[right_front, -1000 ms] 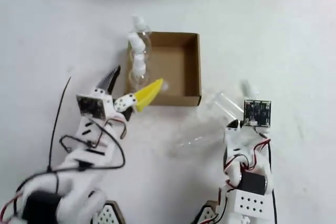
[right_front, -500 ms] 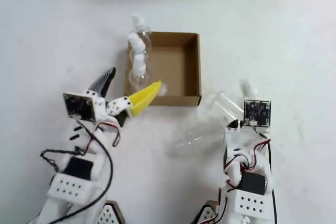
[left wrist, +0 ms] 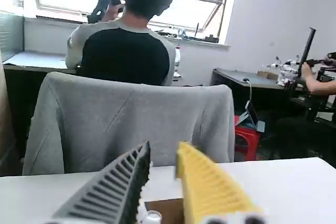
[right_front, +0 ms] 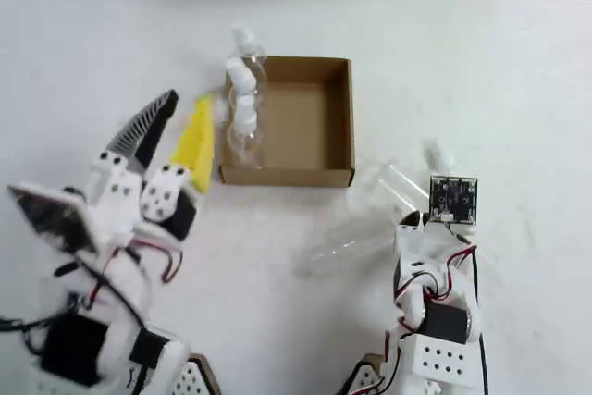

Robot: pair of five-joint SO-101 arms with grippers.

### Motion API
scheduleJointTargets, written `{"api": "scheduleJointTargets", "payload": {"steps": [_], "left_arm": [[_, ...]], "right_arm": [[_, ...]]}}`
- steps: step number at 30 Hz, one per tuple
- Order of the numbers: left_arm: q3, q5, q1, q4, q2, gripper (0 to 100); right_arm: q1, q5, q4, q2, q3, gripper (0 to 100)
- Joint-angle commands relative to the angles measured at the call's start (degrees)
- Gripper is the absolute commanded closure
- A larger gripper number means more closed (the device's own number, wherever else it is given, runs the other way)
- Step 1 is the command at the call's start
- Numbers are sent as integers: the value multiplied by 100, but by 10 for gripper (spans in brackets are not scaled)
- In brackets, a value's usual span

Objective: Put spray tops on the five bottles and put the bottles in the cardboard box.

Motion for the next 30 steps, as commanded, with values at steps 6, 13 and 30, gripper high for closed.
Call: {"api": "scheduleJointTargets", "payload": {"steps": [6, 13, 30], "left_arm": [[-448, 62, 629, 1609, -40, 966], [1257, 53, 954, 1705, -66, 966], [3824, -738, -1719, 853, -75, 962]], "right_arm": [[57, 62, 13, -31, 44, 984], [66, 62, 13, -31, 44, 984], [163, 3191, -31, -4, -413, 984]]}}
